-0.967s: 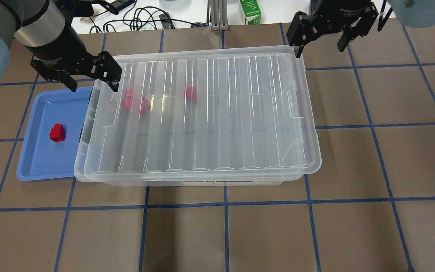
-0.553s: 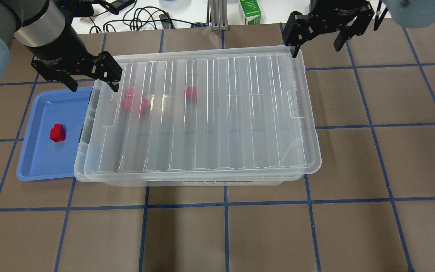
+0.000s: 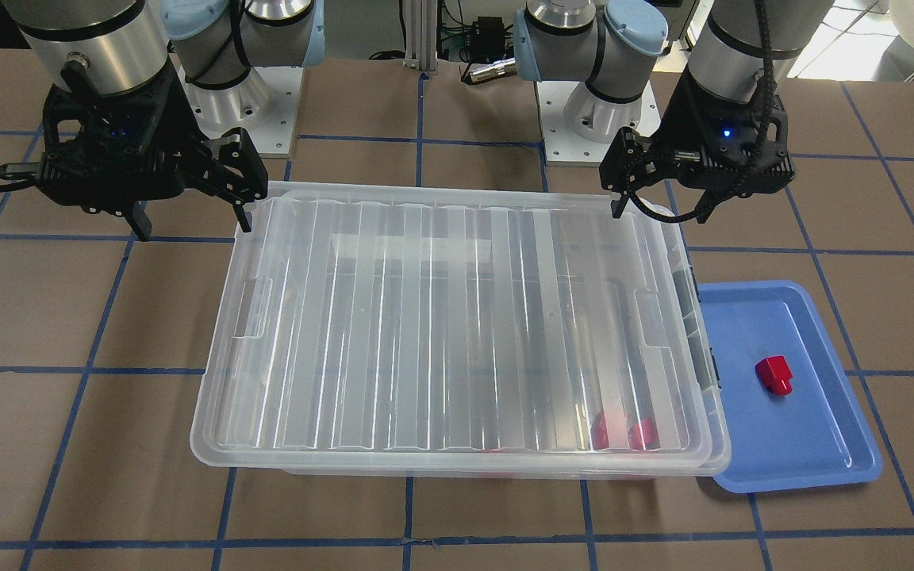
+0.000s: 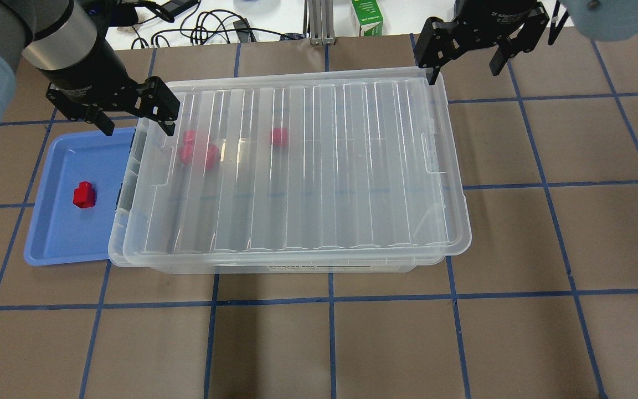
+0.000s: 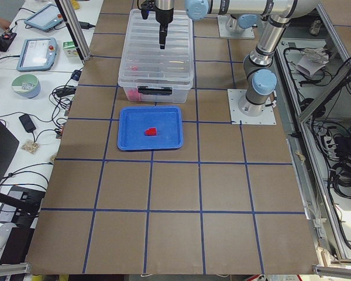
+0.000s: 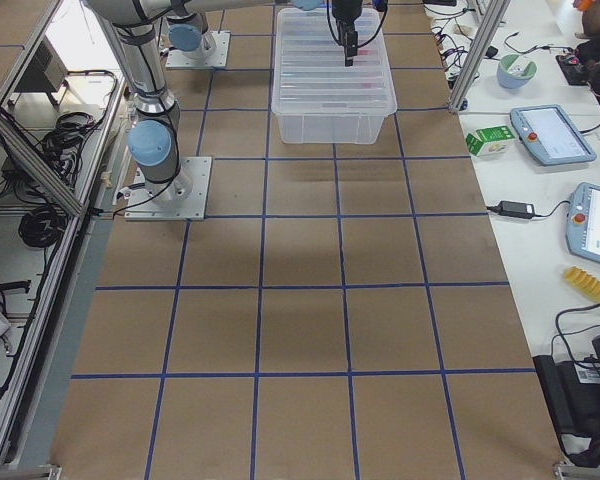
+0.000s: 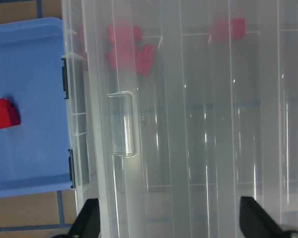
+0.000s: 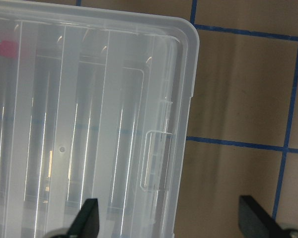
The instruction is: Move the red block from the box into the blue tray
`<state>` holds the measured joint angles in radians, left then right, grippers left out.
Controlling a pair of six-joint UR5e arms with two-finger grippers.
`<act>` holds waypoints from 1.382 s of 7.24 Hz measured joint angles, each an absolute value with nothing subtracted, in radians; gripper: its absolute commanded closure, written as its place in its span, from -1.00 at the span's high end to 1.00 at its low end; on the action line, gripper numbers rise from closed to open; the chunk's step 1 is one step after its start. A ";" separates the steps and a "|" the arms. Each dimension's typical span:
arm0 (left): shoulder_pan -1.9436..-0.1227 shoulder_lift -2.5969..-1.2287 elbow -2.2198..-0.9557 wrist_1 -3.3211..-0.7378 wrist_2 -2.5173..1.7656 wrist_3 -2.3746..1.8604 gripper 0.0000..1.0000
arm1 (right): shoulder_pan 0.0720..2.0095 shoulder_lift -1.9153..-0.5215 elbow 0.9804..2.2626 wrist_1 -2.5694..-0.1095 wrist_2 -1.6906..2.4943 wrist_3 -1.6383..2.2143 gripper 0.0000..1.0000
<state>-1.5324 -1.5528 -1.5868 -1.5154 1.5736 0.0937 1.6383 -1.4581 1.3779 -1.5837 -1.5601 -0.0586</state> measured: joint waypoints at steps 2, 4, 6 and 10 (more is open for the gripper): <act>-1.532 -1.549 -1.594 -1.516 1.578 0.095 1.00 | 1.638 -1.459 1.377 -1.585 -1.558 -0.059 1.00; -1.532 -1.550 -1.596 -1.516 1.576 0.094 1.00 | 1.638 -1.458 1.376 -1.588 -1.555 -0.052 1.00; -1.532 -1.552 -1.595 -1.515 1.577 0.090 1.00 | 1.638 -1.458 1.376 -1.589 -1.553 -0.001 1.00; -1.532 -1.557 -1.587 -1.513 1.579 0.087 1.00 | 1.638 -1.459 1.377 -1.587 -1.562 0.020 1.00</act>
<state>-1.5325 -1.5570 -1.5866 -1.5133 1.5786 0.0868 1.6383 -1.4588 1.3774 -1.5867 -1.5624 0.0197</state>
